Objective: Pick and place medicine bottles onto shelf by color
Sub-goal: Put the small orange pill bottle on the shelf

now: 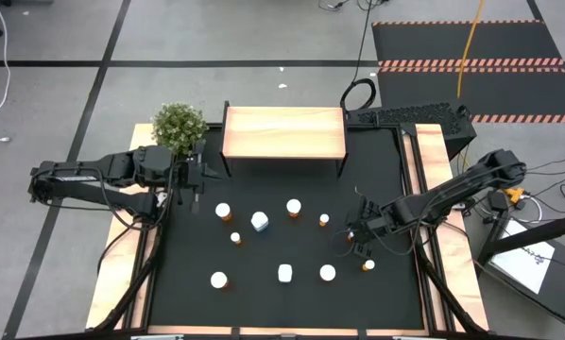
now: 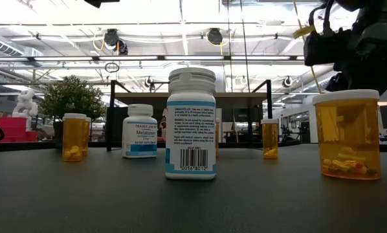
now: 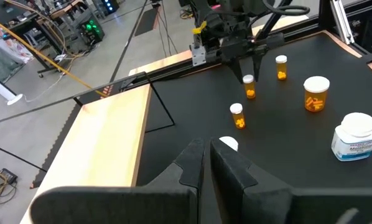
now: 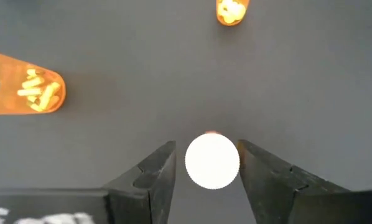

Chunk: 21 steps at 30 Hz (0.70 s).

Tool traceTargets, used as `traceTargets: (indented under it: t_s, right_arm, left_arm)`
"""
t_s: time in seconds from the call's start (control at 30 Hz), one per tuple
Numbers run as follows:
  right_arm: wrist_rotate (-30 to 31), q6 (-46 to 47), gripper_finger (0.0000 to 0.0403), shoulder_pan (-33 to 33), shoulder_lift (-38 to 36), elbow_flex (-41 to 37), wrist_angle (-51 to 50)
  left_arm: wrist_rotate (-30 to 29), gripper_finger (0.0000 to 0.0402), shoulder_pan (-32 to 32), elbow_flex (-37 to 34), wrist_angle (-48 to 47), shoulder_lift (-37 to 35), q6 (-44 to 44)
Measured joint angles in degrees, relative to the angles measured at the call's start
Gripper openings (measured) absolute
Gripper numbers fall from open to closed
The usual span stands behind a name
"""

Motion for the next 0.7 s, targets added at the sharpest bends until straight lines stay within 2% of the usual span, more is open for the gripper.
traceTargets:
  t_s: [0.2, 0.53, 0.7]
  right_arm:
    - [0.0, 0.0, 0.0162, 0.0, 0.5, 0.0, 0.0]
    - [-3.0, 0.8, 0.0113, -0.1, 0.5, 0.0, 0.0]
    - [-3.0, 0.9, 0.0117, -0.2, 0.5, 0.1, 1.5]
  left_arm:
    - [0.0, 0.0031, 0.0, 0.0, 0.0, 0.0, 0.2]
    - [0.0, 0.0031, 0.0, 0.0, 0.0, 0.0, 0.5]
    - [0.0, 0.0031, 0.0, 0.0, 0.1, 0.0, 0.4]
